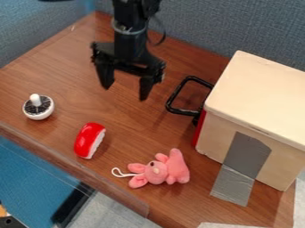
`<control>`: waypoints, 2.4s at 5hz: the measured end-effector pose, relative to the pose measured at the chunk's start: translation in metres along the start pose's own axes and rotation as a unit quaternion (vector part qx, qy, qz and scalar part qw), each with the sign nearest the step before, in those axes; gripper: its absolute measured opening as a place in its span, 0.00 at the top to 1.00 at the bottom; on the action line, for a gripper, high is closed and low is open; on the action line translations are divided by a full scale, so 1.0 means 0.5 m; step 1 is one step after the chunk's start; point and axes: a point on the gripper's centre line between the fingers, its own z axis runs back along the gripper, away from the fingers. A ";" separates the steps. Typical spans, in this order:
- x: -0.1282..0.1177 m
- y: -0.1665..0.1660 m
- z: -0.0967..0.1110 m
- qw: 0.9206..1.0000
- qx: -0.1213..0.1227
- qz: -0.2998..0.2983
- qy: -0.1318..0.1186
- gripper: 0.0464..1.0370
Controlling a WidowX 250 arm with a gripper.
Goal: Open the drawer
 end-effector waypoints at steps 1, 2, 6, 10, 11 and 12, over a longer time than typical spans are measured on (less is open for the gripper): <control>0.042 -0.021 -0.001 1.000 -0.012 0.006 -0.017 0.04; 0.062 -0.033 -0.023 1.000 -0.019 0.019 -0.010 0.04; 0.065 -0.095 -0.073 0.999 -0.028 0.030 0.014 0.04; 0.054 -0.092 -0.120 0.998 -0.009 0.042 0.034 0.65; 0.058 -0.085 -0.110 0.999 -0.006 0.040 0.028 0.85; 0.060 -0.058 -0.112 0.999 0.007 0.042 0.030 0.89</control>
